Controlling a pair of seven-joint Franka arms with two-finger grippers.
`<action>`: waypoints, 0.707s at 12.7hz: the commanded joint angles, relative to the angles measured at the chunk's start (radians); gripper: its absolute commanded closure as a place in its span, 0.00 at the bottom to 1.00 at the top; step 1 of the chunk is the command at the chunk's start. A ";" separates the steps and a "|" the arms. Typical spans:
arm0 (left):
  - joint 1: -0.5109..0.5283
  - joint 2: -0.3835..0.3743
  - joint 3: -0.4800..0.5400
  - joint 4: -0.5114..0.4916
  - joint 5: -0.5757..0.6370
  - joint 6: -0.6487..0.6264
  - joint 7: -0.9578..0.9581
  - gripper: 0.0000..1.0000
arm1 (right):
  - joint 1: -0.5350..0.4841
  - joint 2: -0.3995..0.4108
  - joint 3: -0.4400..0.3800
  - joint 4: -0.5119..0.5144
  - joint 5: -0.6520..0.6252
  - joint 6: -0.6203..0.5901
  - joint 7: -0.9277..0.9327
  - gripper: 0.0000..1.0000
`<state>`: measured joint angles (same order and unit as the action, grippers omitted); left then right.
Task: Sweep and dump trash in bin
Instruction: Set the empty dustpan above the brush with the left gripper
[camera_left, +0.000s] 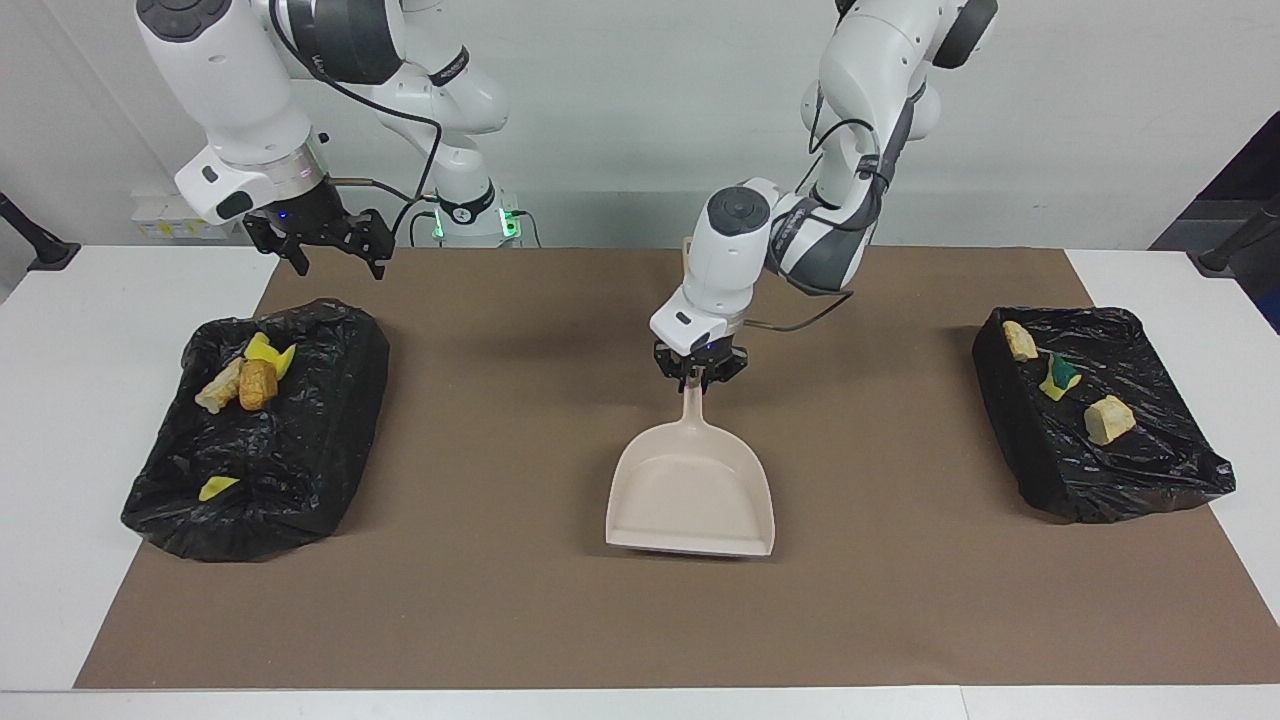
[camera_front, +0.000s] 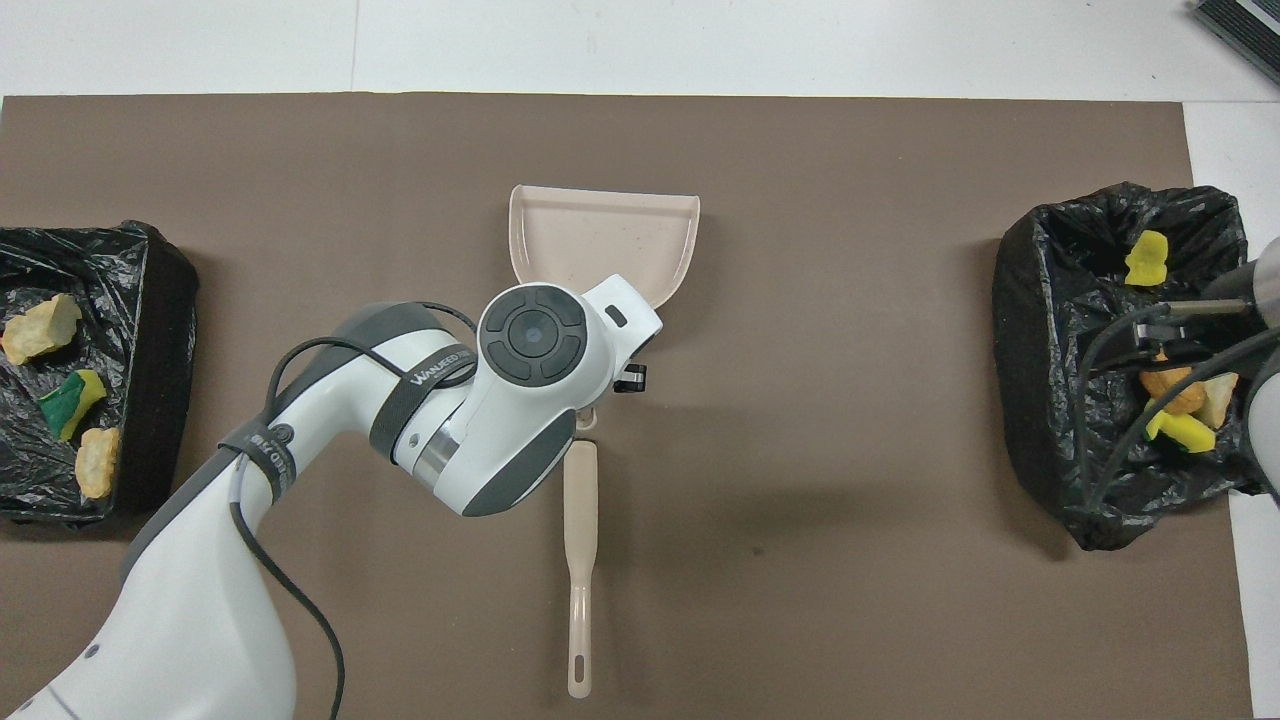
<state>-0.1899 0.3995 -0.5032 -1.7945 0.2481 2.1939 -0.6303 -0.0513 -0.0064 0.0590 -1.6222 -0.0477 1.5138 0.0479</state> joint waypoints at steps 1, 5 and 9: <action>-0.017 0.065 0.005 0.086 0.071 -0.022 -0.029 1.00 | -0.010 -0.006 0.008 0.005 0.003 -0.009 -0.017 0.00; -0.014 0.062 0.005 0.067 0.059 -0.017 -0.035 0.70 | -0.010 -0.006 0.008 0.005 0.005 -0.009 -0.017 0.00; 0.039 0.020 0.003 0.073 0.059 -0.032 -0.040 0.00 | -0.010 -0.006 0.008 0.007 0.003 -0.009 -0.017 0.00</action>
<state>-0.1870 0.4549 -0.4998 -1.7323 0.2916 2.1861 -0.6586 -0.0512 -0.0064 0.0592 -1.6215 -0.0477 1.5138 0.0479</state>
